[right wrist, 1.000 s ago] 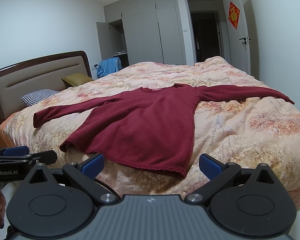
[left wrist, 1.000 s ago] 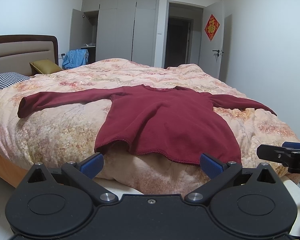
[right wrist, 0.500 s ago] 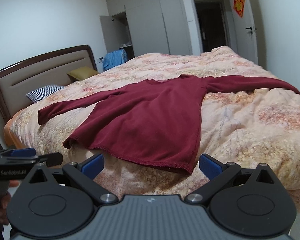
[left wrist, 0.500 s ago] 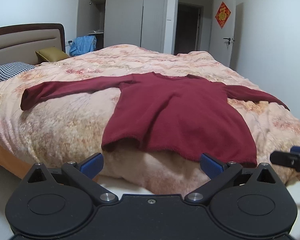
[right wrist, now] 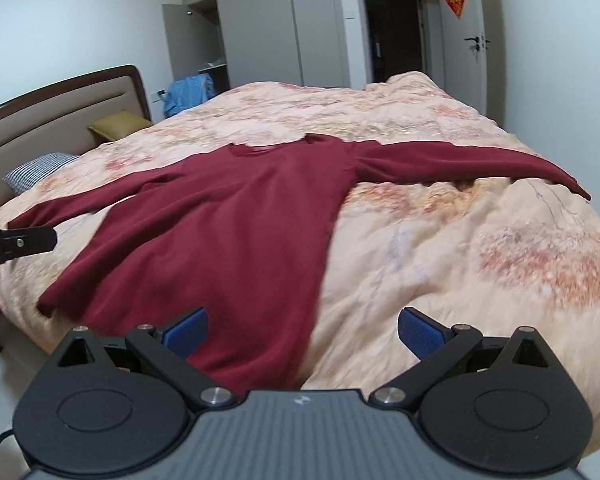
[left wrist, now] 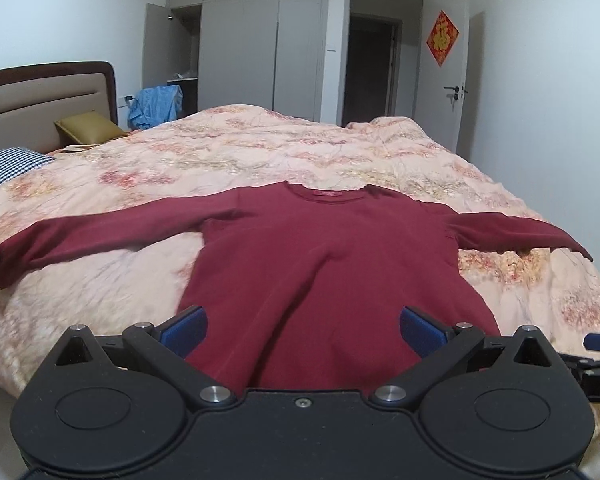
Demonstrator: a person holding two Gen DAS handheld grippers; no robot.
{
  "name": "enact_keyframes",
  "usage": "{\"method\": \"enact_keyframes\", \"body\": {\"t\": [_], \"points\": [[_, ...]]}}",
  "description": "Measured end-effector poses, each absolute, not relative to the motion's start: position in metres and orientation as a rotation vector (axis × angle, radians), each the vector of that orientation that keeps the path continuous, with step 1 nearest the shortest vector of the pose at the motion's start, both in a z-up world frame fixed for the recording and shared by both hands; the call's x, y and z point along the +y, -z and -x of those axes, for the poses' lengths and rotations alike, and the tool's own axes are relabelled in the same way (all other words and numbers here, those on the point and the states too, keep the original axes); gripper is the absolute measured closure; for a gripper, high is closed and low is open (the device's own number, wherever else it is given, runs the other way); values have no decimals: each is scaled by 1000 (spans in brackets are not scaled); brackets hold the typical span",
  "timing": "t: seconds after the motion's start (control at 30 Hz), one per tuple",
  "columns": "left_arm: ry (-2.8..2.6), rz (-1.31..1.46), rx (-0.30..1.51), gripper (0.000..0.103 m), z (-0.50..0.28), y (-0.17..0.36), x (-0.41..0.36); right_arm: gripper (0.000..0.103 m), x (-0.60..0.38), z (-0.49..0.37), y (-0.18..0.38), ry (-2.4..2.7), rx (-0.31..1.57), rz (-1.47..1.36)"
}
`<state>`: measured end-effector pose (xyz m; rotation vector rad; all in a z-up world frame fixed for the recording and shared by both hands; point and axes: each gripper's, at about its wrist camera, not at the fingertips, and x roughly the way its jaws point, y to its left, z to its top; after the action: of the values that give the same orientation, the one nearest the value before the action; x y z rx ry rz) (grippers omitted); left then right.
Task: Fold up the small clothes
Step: 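Move the right gripper to a sweater sleeve cuff and close on it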
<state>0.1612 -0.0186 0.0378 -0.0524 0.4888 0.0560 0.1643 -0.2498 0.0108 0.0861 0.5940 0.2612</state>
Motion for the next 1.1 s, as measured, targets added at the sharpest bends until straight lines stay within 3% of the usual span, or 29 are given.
{"method": "enact_keyframes", "body": {"t": [0.6,1.1], "points": [[0,-57,521,1,-338,-26,-82,0,-321,-296,4,-84,529,-94],[-7,6,548,1,-476,17,-114,0,-465,-387,17,195,433,-329]]}}
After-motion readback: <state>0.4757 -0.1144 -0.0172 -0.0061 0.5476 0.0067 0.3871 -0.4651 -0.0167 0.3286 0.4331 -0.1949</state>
